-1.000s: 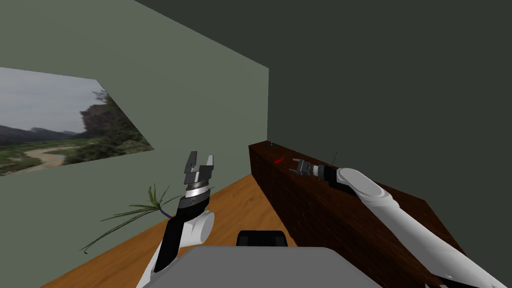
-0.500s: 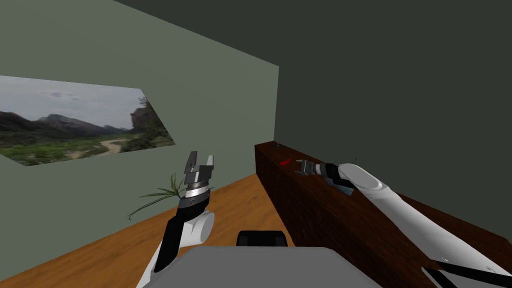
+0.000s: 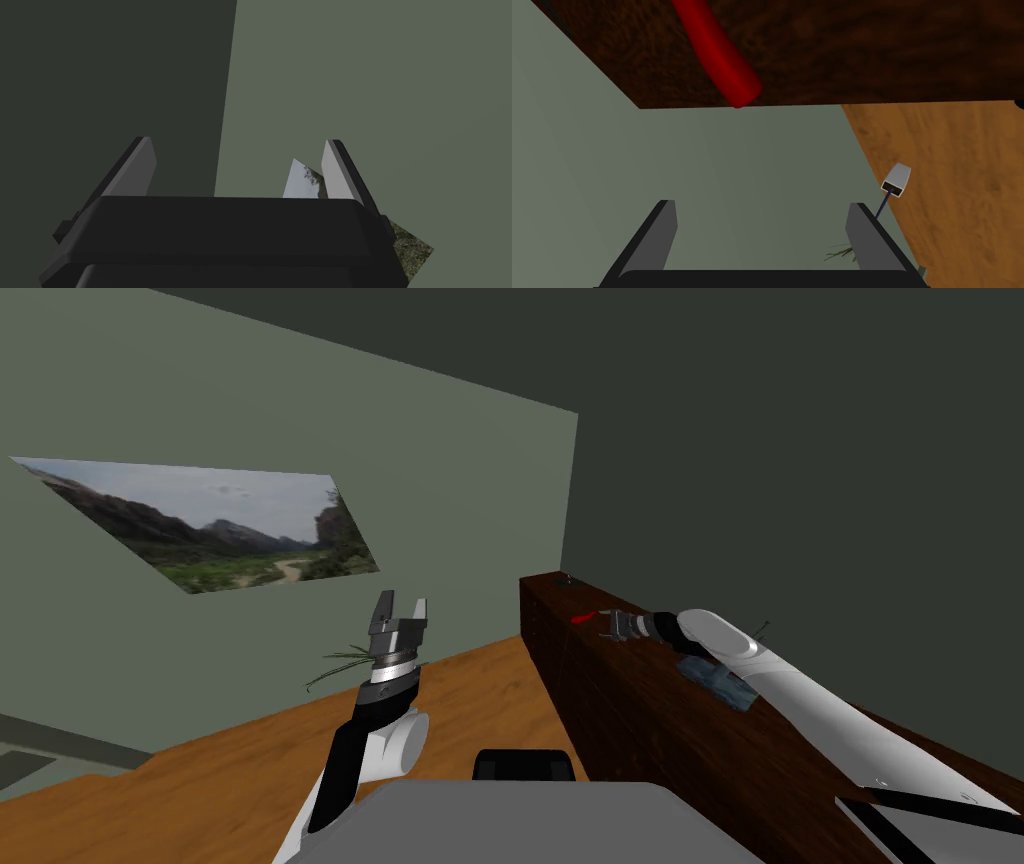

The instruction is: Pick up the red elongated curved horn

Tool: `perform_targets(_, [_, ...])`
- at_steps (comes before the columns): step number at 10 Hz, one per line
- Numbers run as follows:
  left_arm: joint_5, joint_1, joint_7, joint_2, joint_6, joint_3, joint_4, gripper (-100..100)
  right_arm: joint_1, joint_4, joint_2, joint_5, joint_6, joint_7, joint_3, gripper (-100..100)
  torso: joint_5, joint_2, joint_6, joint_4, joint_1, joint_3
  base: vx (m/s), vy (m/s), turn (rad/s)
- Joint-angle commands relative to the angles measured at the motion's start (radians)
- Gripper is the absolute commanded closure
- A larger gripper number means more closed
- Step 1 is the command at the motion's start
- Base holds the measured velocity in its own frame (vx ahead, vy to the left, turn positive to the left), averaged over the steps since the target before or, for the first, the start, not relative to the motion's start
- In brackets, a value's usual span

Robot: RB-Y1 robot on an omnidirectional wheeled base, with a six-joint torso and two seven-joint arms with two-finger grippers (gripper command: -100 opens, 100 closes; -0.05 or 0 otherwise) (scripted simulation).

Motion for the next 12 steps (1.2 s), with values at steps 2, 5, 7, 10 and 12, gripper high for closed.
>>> perform_targets(2, [0.0,0.0,0.0,0.0,0.0,0.0,0.0,0,-0.012,0.024,-0.024,0.06,-0.034,0.012,0.004,-100,0.0,0.0,-0.001,0.0,0.0,0.0,0.019,-0.043,0.205])
perform_targets(5, [0.0,0.0,0.0,0.0,0.0,0.0,0.0,0,-0.045,0.087,-0.059,0.142,-0.092,0.047,0.019,-100,0.0,-0.002,-0.001,0.0,-0.001,-0.001,0.037,-0.061,0.294])
perform_targets(7, [0.0,0.0,0.0,0.0,0.0,0.0,0.0,0,-0.072,0.143,-0.085,0.21,-0.144,0.081,0.035,-100,0.0,-0.001,-0.001,0.0,-0.001,-0.001,0.029,-0.071,0.344])
perform_targets(10, [0.0,0.0,0.0,0.0,0.0,0.0,0.0,0,-0.098,0.216,-0.11,0.291,-0.21,0.129,0.064,-100,-0.001,-0.004,-0.001,-0.001,-0.003,-0.002,0.056,-0.098,0.324])
perform_targets(12, [0.0,0.0,0.0,0.0,0.0,0.0,0.0,0,-0.103,0.237,-0.114,0.311,-0.228,0.143,0.074,-100,-0.001,-0.004,0.0,-0.001,-0.003,-0.002,0.039,-0.087,0.194])
